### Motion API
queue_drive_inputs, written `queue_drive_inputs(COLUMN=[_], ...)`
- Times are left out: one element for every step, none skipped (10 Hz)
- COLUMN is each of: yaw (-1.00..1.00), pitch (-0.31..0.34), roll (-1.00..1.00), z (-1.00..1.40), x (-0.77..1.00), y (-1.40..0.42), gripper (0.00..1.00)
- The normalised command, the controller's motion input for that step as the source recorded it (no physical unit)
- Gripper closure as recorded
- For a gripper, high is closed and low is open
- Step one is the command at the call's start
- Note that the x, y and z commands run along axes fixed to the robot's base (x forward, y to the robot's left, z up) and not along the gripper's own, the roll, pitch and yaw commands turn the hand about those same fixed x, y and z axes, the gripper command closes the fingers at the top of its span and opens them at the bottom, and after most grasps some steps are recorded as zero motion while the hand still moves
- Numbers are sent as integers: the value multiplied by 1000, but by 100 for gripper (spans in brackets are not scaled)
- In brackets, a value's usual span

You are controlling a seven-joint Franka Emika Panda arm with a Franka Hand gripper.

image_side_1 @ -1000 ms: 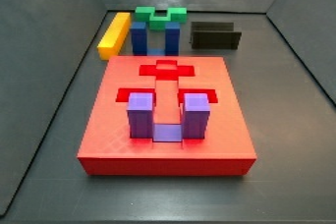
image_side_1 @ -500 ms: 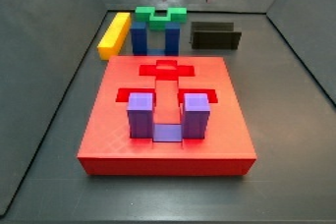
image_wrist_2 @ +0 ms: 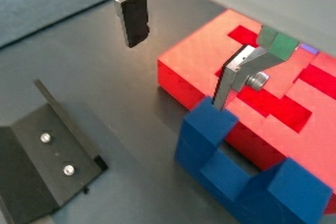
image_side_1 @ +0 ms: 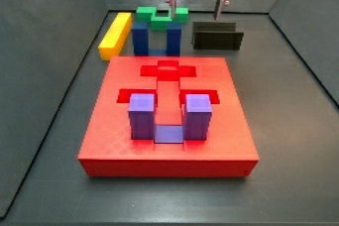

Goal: Pick up the blue object. Move up. Move to above the board. Insert the blue object.
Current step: Pick up the blue object.

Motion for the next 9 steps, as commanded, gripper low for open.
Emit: queue_drive_inputs(yaw=[0, -14, -63, -97, -51, -9, 0, 0, 0], pitch=[0, 0, 0, 0, 0, 0, 0, 0, 0], roll=[-24, -109, -67, -6, 0, 11, 43, 9, 4], z=[-63, 0, -26, -123, -140, -200, -254, -200, -183], x=[-163, -271, -297, -294, -189, -114, -74, -80, -37], y=[0, 0, 0, 0, 0, 0, 43, 109, 137], gripper=[0, 0, 0, 0, 0, 0, 0, 0, 0])
